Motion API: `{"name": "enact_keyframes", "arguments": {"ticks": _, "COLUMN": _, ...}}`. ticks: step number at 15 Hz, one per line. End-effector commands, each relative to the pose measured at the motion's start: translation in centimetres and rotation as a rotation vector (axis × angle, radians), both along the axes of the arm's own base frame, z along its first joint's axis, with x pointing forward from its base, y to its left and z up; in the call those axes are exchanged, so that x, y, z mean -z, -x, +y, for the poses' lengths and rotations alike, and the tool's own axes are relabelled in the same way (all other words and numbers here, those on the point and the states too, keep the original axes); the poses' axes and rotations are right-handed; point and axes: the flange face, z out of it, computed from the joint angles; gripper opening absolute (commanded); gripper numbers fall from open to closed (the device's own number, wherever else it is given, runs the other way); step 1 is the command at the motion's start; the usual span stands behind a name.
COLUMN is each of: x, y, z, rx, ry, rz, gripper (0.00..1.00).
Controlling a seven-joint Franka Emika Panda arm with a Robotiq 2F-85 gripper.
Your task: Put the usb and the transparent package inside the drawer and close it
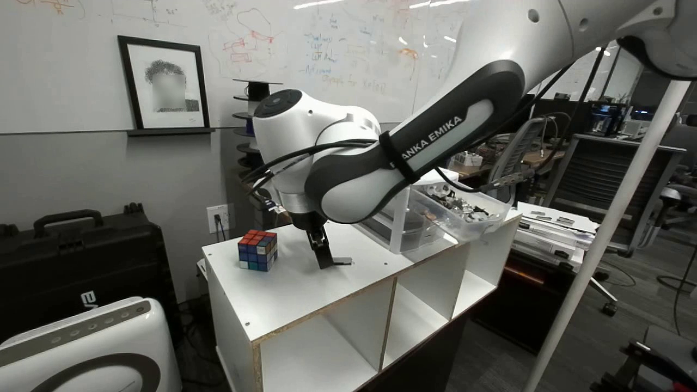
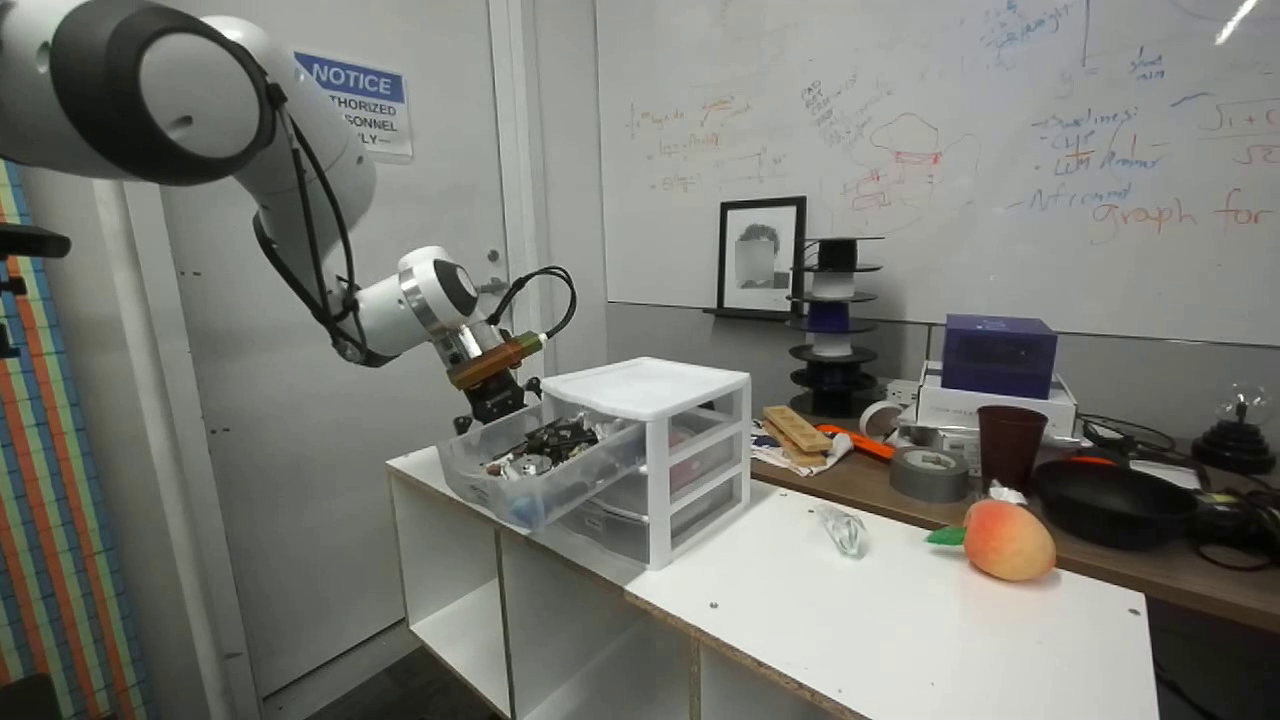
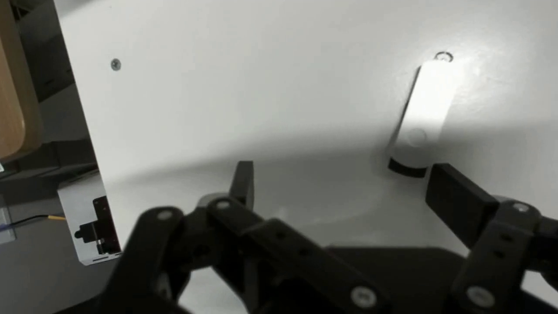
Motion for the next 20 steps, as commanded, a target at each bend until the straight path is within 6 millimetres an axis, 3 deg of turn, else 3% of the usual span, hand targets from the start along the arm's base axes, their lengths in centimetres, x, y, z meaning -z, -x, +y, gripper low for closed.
{"name": "enact_keyframes", "arguments": {"ticks": 1, "x": -0.2, "y": -2.1, "z": 0.4, "rx": -0.037, "ry": -0.064, "rz": 0.054, "gripper": 1.0}}
{"name": "enact_keyframes", "arguments": {"ticks": 6, "x": -1.0, "y": -1.6, "z": 0.8, "rx": -0.048, "ry": -0.105, "rz": 0.149, "gripper": 1.0}}
{"name": "enact_keyframes", "arguments": {"ticks": 10, "x": -1.1, "y": -0.5, "z": 0.4, "rx": 0.042, "ry": -0.093, "rz": 0.22, "gripper": 1.0}}
{"name": "enact_keyframes", "arguments": {"ticks": 19, "x": 1.1, "y": -0.8, "z": -3.0, "rx": 0.201, "ry": -0.082, "rz": 0.264, "gripper": 1.0}}
{"name": "enact_keyframes", "arguments": {"ticks": 20, "x": 1.4, "y": -0.7, "z": -3.1, "rx": 0.207, "ry": -0.084, "rz": 0.289, "gripper": 0.75}}
